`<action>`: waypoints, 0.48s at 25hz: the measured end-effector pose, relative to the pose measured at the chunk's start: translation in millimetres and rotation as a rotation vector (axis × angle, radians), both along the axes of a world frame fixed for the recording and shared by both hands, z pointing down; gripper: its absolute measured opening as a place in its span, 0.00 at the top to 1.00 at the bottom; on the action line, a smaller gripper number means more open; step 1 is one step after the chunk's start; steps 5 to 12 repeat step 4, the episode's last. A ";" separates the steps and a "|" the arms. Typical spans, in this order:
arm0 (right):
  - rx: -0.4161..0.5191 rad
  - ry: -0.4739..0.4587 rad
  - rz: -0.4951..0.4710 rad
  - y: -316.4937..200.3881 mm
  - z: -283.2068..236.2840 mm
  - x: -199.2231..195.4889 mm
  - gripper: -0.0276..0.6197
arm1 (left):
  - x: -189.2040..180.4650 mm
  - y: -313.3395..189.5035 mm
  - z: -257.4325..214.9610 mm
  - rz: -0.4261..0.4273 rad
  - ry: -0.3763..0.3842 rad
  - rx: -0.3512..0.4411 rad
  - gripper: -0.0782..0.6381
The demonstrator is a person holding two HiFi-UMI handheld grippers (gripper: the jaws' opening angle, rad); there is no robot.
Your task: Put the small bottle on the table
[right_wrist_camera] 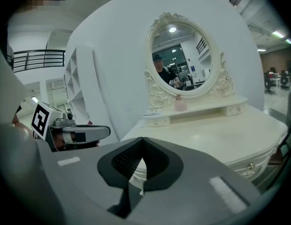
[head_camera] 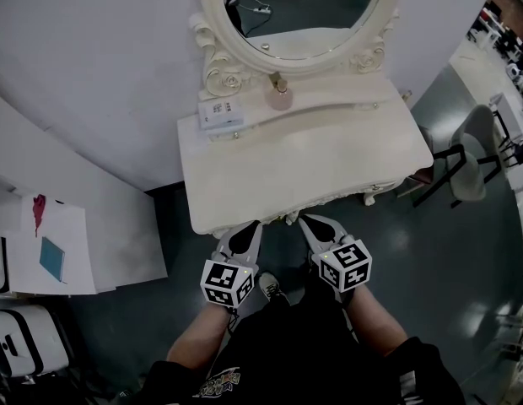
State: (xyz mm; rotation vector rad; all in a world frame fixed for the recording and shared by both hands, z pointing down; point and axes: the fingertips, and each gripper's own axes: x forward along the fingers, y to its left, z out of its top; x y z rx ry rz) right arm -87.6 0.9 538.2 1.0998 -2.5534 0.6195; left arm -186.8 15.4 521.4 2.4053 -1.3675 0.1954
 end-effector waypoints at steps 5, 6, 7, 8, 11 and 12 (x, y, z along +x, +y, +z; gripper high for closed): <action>-0.002 0.002 0.001 -5.0 1.9 -1.0 0.91 | -2.4 -3.4 2.5 -0.005 0.004 -0.003 0.89; -0.002 0.002 0.001 -5.0 1.9 -1.0 0.91 | -2.4 -3.4 2.5 -0.005 0.004 -0.003 0.89; -0.002 0.002 0.001 -5.0 1.9 -1.0 0.91 | -2.4 -3.4 2.5 -0.005 0.004 -0.003 0.89; -0.002 0.002 0.001 -5.0 1.9 -1.0 0.91 | -2.4 -3.4 2.5 -0.005 0.004 -0.003 0.89; -0.002 0.002 0.001 -5.0 1.9 -1.0 0.91 | -2.4 -3.4 2.5 -0.005 0.004 -0.003 0.89; -0.002 0.002 0.001 -5.0 1.9 -1.0 0.91 | -2.4 -3.4 2.5 -0.005 0.004 -0.003 0.89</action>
